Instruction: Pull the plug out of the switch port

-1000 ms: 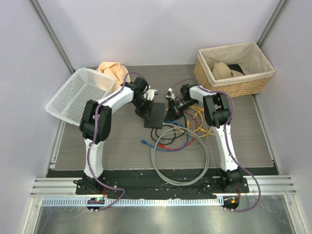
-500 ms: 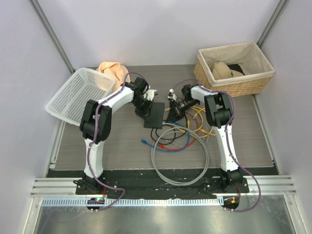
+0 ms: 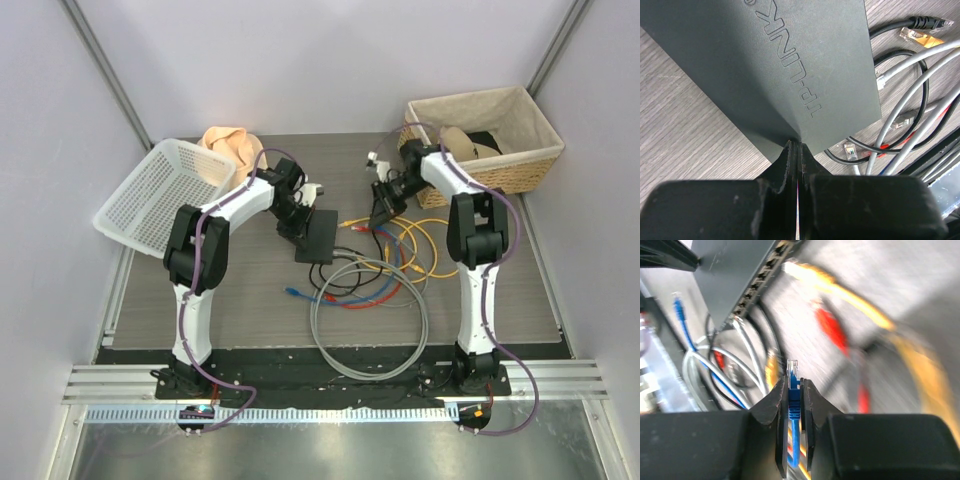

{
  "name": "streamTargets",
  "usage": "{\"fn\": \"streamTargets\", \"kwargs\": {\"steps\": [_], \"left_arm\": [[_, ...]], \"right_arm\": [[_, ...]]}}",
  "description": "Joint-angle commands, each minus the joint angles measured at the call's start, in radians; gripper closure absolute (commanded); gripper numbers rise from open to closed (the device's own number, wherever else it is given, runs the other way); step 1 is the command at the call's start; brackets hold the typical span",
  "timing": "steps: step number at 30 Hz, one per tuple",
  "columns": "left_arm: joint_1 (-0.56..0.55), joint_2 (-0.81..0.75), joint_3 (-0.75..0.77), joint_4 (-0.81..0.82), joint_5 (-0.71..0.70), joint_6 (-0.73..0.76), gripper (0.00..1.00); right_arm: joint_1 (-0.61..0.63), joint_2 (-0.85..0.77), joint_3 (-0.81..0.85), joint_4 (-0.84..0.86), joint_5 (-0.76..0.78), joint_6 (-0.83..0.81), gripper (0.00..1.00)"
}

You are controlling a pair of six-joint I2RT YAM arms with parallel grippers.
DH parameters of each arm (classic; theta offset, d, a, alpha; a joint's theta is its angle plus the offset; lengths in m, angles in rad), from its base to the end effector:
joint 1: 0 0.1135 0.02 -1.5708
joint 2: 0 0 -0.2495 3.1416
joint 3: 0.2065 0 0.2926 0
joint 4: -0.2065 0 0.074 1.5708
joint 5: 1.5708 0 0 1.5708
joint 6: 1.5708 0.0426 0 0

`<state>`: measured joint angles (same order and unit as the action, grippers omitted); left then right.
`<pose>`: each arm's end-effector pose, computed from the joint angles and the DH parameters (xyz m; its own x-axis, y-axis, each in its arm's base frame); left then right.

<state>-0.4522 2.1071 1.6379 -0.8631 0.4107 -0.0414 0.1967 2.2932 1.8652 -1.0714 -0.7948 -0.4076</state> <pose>0.4034 -0.2149 0.1421 -0.8934 0.3918 -0.2200 0.4489 0.8004 -0.3974 0.4627 0.1232 0.1328 -0.8240 -0.4473 -0.3477 -0.5593 0.5443 0.6253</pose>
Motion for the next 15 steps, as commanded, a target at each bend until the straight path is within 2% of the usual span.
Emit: {"fn": "streamTargets", "kwargs": {"steps": [1,8,11,15], "left_arm": [[-0.011,0.074,-0.041,0.035,-0.095,0.038,1.0],[-0.011,0.071,-0.012,0.032,-0.107,0.038,1.0],[-0.011,0.085,0.007,0.021,-0.105,0.038,1.0],[-0.013,0.082,0.002,0.032,-0.095,0.028,1.0]], "right_arm": [[-0.054,-0.103,0.135,-0.074,0.164,-0.125,0.99],[-0.1,-0.129,0.272,-0.136,0.419,-0.307,0.99],[-0.1,-0.14,0.276,-0.104,0.444,-0.336,0.99],[-0.083,-0.115,0.285,-0.079,0.444,-0.294,0.99]]}}
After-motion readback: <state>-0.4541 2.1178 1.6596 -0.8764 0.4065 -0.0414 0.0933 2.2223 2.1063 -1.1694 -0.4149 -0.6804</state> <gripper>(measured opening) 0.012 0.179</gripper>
